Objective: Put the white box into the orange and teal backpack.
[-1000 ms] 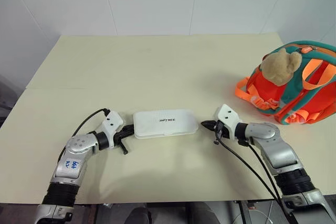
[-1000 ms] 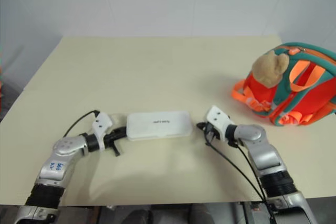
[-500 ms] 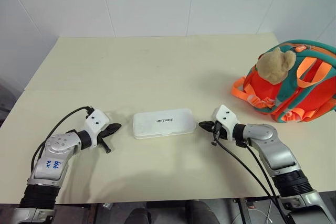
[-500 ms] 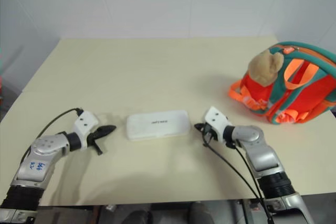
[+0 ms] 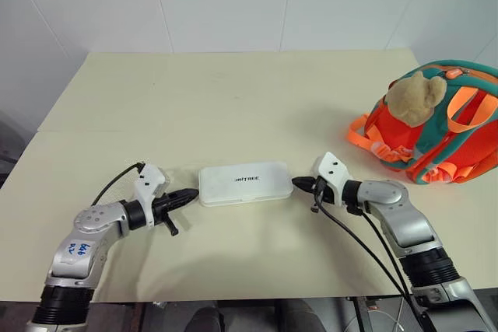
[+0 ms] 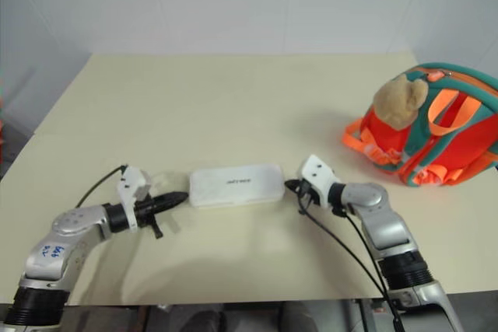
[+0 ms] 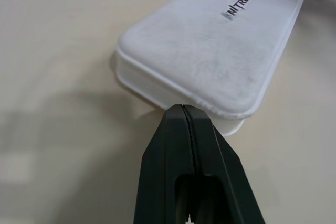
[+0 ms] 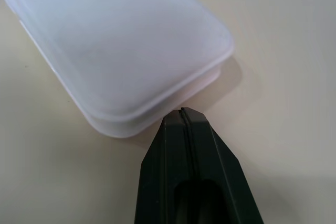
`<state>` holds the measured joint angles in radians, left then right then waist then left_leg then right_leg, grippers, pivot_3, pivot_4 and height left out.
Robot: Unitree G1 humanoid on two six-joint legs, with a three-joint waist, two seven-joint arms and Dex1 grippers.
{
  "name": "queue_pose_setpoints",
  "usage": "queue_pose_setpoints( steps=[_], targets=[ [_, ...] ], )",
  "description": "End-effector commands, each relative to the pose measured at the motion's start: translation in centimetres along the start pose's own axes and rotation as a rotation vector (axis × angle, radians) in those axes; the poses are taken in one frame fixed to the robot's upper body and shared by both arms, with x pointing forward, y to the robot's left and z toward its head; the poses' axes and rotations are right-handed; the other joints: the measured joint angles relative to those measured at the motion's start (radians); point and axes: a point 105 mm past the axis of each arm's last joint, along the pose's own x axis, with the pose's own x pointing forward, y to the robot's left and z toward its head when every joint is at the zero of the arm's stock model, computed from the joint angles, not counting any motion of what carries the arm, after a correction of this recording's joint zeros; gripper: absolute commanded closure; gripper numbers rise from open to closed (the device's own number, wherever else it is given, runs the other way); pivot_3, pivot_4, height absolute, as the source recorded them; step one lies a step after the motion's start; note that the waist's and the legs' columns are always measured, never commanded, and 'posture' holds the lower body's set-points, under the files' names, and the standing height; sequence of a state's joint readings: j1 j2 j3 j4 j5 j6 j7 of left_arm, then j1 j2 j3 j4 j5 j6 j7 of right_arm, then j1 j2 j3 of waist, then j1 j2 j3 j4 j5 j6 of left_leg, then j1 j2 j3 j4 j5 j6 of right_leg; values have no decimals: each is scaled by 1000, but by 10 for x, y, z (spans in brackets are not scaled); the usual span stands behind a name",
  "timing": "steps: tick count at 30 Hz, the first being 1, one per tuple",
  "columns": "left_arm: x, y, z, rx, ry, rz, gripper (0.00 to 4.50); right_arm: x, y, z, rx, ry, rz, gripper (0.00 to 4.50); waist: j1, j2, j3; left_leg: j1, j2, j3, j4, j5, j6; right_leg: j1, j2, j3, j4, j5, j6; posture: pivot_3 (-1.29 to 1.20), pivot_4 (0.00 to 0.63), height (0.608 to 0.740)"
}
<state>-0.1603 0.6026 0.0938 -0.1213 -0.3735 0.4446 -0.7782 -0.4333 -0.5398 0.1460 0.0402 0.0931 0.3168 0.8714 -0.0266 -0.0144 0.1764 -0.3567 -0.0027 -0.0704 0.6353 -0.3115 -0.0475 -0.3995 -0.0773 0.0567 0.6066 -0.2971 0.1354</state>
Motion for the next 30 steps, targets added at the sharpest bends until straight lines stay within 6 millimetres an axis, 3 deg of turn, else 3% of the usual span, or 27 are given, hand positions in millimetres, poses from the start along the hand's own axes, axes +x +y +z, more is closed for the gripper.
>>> queue_pose_setpoints(
  steps=[1,17,30],
  targets=[
    [7,-3,4,34,-9,-13,4500,-3,3,16,-27,-48,16,4380,0,0,0,0,0,0,0,0,0,0,0,0,0,0,0,0,150,740],
    [41,-24,6,31,-17,-145,4500,-34,18,14,19,-3,6,4380,23,0,0,0,-1,0,1,0,0,0,0,0,0,0,0,0,150,740],
    [49,-48,6,18,-17,-225,4500,-49,18,2,44,48,-26,4380,25,0,0,0,-1,0,1,0,0,0,0,0,0,0,0,0,150,740]
  ],
)
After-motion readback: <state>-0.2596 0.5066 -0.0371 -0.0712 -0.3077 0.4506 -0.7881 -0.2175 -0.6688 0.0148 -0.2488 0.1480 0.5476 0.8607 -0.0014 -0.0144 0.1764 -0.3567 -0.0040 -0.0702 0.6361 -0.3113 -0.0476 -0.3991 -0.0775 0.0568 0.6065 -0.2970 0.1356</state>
